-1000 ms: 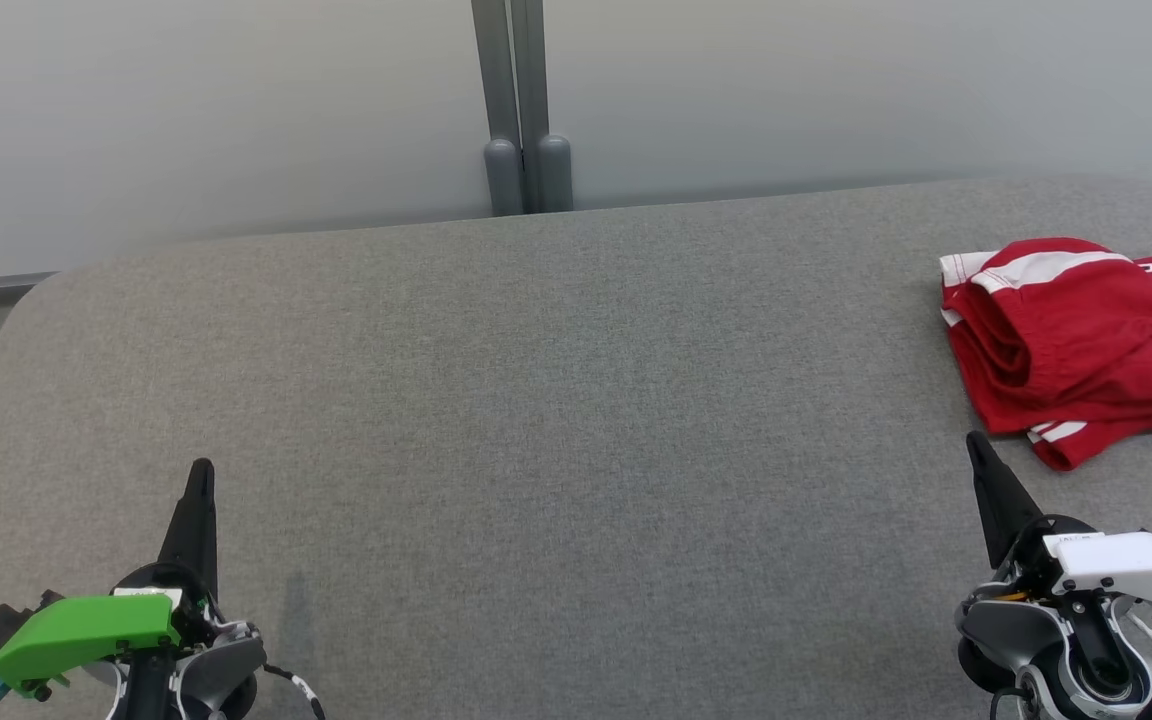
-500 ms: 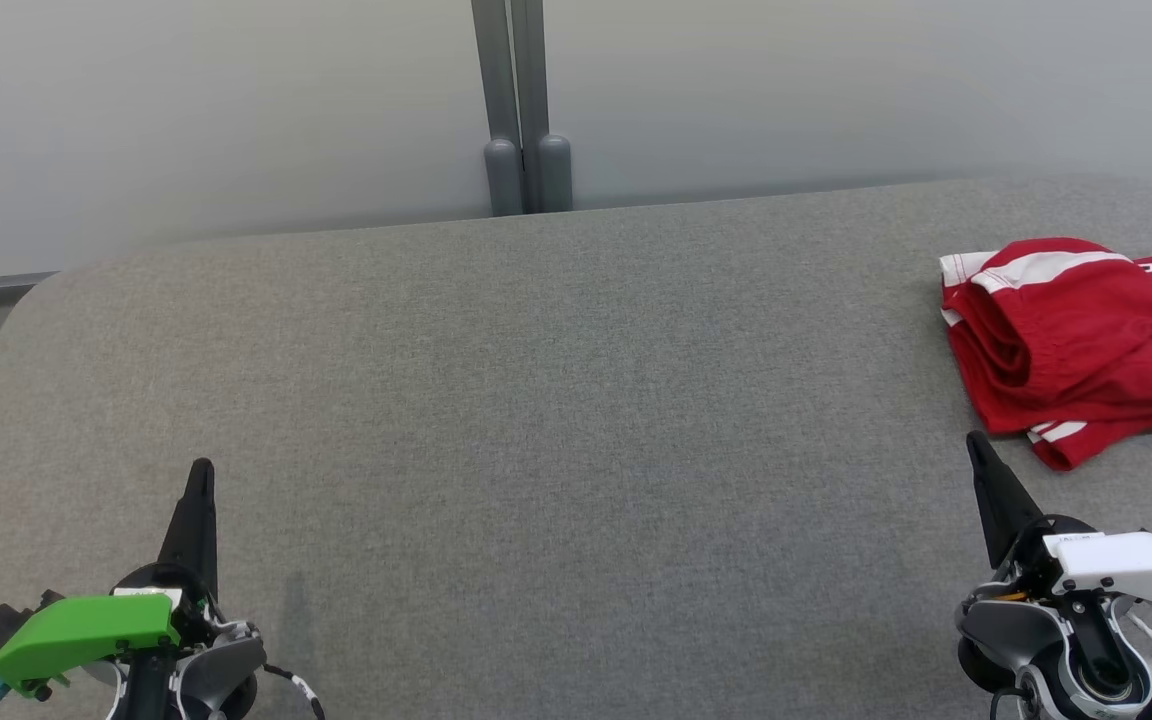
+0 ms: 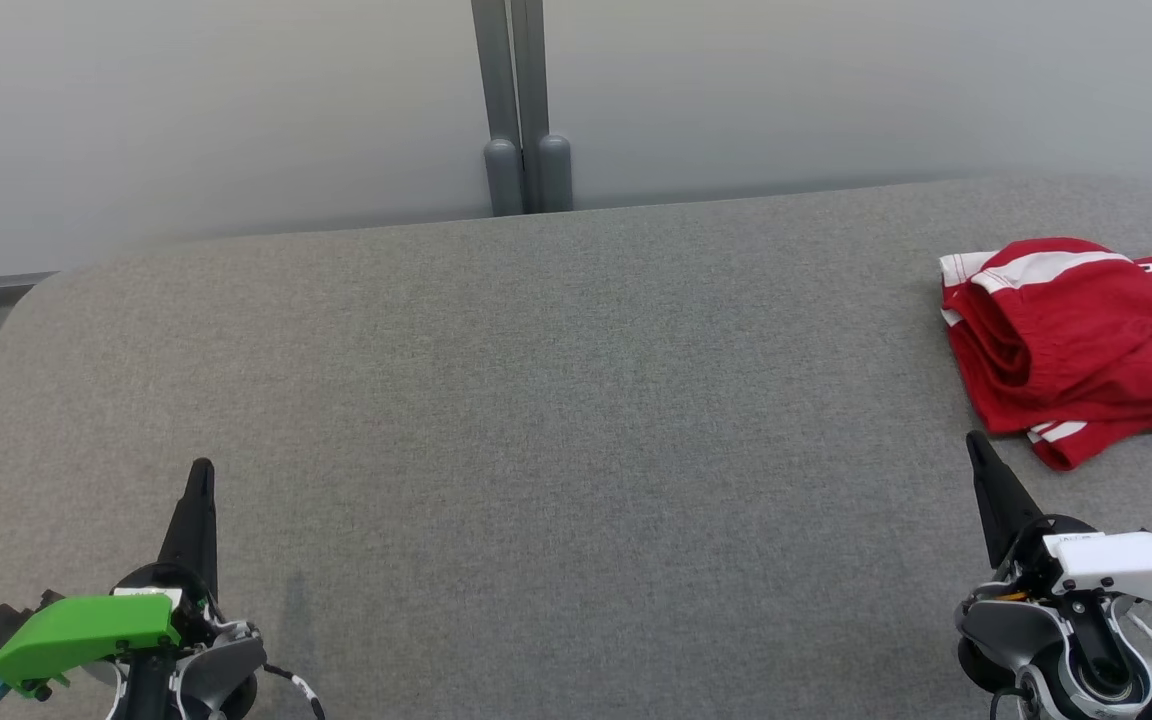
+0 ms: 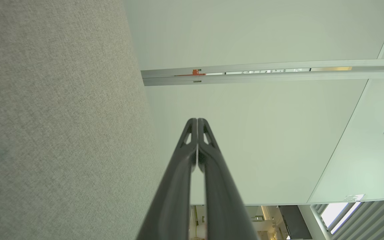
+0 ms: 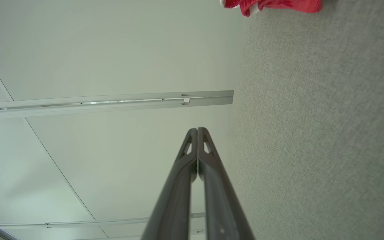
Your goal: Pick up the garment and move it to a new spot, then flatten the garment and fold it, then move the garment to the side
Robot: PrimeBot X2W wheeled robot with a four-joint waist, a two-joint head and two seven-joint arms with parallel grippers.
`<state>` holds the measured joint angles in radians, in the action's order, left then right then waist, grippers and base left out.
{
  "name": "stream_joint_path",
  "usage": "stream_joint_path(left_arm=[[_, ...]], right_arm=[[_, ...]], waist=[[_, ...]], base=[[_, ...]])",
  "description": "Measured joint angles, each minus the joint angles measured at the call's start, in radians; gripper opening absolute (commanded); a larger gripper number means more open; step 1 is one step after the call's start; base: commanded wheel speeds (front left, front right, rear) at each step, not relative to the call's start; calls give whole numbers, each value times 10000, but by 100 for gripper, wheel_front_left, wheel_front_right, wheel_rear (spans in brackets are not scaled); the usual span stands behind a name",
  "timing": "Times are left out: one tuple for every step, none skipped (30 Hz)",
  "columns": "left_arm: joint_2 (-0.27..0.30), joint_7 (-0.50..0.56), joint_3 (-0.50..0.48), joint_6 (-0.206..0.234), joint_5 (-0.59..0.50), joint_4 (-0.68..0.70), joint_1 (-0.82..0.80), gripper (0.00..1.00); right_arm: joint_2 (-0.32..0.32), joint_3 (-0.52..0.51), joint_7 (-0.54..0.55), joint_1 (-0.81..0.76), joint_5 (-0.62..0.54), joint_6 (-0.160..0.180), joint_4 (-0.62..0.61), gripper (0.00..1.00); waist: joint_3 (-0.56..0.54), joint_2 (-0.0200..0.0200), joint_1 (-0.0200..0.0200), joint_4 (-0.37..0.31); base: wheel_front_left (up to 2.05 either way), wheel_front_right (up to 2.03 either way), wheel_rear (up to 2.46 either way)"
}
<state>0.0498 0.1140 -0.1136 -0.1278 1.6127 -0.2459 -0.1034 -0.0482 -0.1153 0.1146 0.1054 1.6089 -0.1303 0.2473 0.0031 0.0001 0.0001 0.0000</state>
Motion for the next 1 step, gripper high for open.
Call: stream_joint_path(left_arm=[[0,0,0,0,0,0,0,0]], right_arm=[[0,0,0,0,0,0,0,0]], waist=[[0,0,0,0]], base=[[0,0,0]])
